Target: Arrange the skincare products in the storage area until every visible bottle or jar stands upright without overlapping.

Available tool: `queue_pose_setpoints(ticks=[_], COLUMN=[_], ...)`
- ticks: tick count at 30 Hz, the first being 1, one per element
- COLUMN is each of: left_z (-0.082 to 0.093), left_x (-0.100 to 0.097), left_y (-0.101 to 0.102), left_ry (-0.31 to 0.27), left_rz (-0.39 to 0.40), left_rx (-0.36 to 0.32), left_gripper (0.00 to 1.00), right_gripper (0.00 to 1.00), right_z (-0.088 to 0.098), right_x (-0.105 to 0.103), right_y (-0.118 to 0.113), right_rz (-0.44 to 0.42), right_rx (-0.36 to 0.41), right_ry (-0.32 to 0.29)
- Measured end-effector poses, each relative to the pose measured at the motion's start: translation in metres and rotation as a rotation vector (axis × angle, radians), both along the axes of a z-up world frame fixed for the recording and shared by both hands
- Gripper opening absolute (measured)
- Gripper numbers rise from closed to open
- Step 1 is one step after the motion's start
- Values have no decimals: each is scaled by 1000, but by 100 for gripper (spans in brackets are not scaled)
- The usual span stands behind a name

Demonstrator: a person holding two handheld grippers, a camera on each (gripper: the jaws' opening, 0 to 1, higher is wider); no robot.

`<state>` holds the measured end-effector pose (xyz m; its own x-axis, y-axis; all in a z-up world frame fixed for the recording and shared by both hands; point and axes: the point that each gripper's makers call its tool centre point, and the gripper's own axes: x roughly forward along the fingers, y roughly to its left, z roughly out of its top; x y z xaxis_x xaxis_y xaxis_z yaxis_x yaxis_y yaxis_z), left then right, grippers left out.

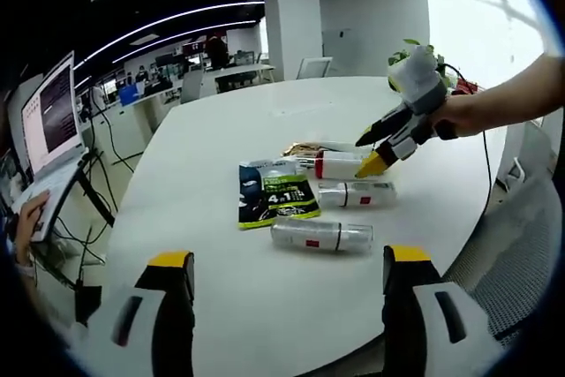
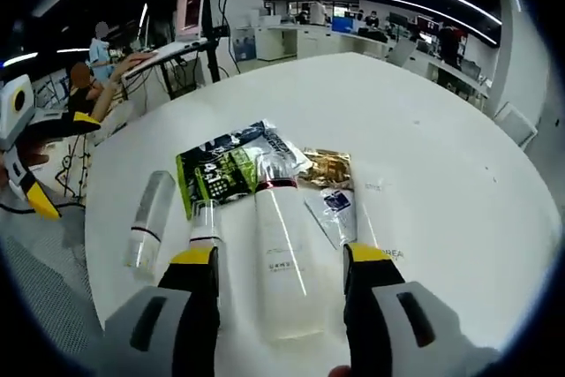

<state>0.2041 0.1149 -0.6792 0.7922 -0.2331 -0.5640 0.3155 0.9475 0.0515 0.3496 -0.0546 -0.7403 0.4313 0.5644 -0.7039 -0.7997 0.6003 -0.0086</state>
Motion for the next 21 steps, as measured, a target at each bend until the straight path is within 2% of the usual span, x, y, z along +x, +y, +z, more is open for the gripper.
queue_pose_setpoints(ticks=[10, 14, 21], left_z=[-2, -4, -5], left_x=[0, -1, -2], left_y=[3, 3, 1], left_ry=[5, 11, 18], left_rz=[9, 11, 6], left_rx=[2, 11, 17], left_gripper=[83, 82, 82], right_gripper=[48, 42, 36], right_z=[-15, -22, -24], right_x=[11, 16, 18], right_y=[16, 19, 22], right_rz=[33, 48, 55], right_rx=[-28, -38, -40], right_ry=[-2, -14, -17])
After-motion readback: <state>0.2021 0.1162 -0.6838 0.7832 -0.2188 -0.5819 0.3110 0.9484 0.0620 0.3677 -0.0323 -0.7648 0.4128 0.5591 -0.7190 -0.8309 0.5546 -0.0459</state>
